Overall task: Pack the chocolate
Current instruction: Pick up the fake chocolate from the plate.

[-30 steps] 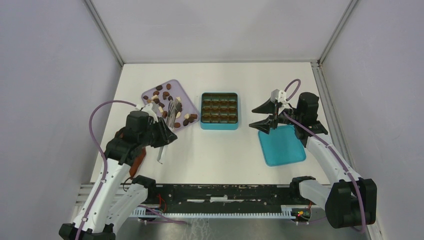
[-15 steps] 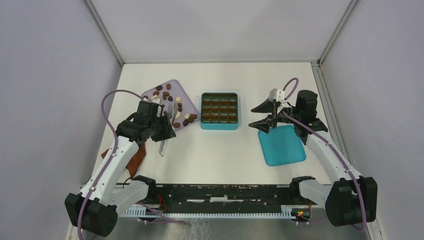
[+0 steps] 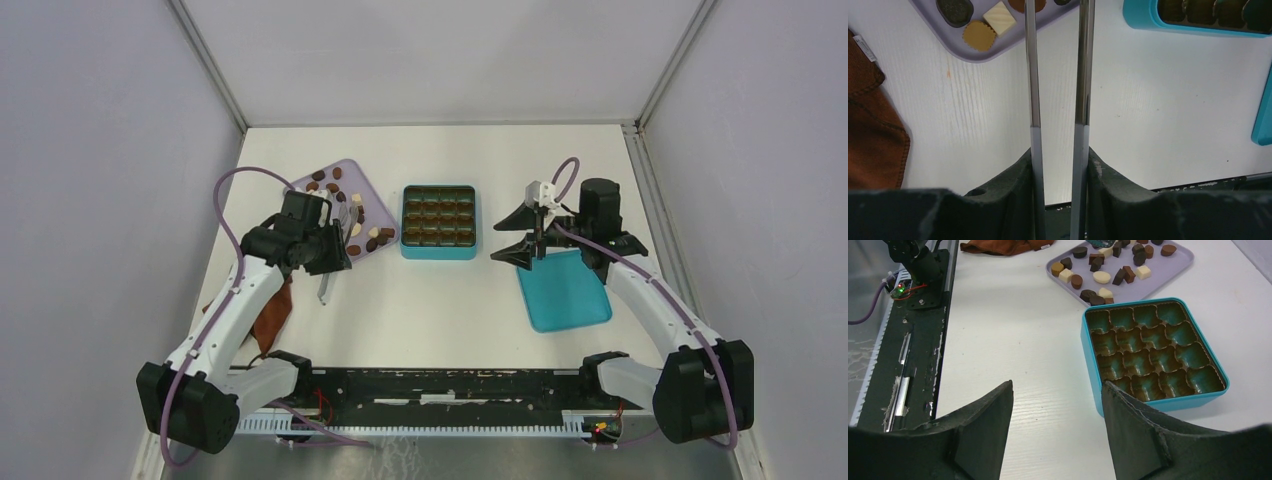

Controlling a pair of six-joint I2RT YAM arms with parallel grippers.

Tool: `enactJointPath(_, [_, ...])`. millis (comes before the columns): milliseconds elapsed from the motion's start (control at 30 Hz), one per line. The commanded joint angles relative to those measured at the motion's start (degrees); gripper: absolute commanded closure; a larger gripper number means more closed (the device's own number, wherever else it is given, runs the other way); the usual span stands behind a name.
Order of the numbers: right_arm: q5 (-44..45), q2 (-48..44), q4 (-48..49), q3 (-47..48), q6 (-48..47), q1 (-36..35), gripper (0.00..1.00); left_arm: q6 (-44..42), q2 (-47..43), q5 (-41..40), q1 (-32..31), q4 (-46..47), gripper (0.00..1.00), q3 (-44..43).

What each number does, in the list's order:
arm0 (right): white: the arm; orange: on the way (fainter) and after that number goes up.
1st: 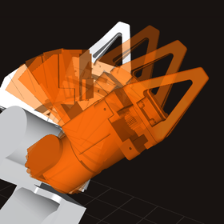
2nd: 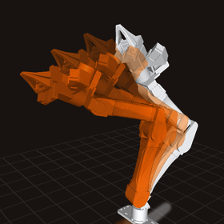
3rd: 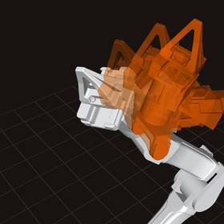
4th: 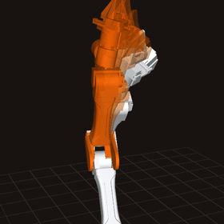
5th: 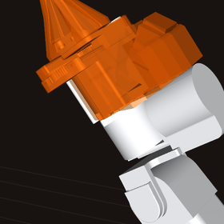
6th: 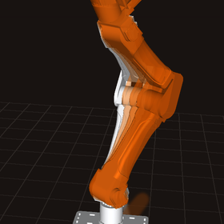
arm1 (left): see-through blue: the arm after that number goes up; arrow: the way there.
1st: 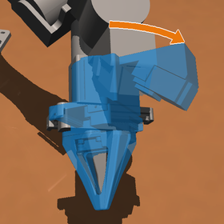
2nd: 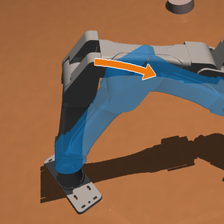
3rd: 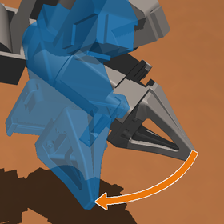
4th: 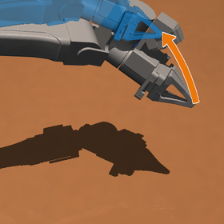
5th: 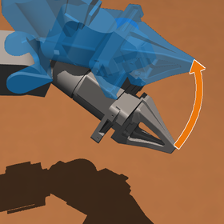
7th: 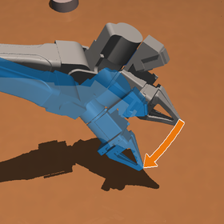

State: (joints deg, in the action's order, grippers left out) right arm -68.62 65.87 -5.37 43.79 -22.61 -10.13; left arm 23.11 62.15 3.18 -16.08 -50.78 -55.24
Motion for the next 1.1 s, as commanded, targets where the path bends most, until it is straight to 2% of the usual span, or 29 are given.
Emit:
enactJointPath(0, [1.1, 0.5, -1.3, 1.8, -3.1, -0.1, 0.3, -3.6, -1.8, 1.2, 0.2, 2.3, 0.59, -1.6])
enactJointPath(167, [1.1, 1.2, -1.8, 1.6, -5.2, 0.2, 0.3, -4.2, -2.0, 2.9, 0.3, 2.8, 0.59, -0.8])
enactJointPath(367, [-0.8, 3.0, -6.7, 2.9, -10.7, 2.6, 0.3, -5.3, -2.3, 2.7, 0.3, 2.4, 0.59, -1.5])
enactJointPath(667, [-1.3, 5.1, -10.8, 5.1, -12.4, 4.0, 0.3, -5.1, -1.3, 2.7, 0.6, 2.3, 0.59, -1.9])
enactJointPath(1067, [-1.2, 4.9, -8.6, 4.1, -10.5, 4.0, 0.3, -5.9, -1.0, 3.1, 0.7, 1.3, 0.59, -4.8])
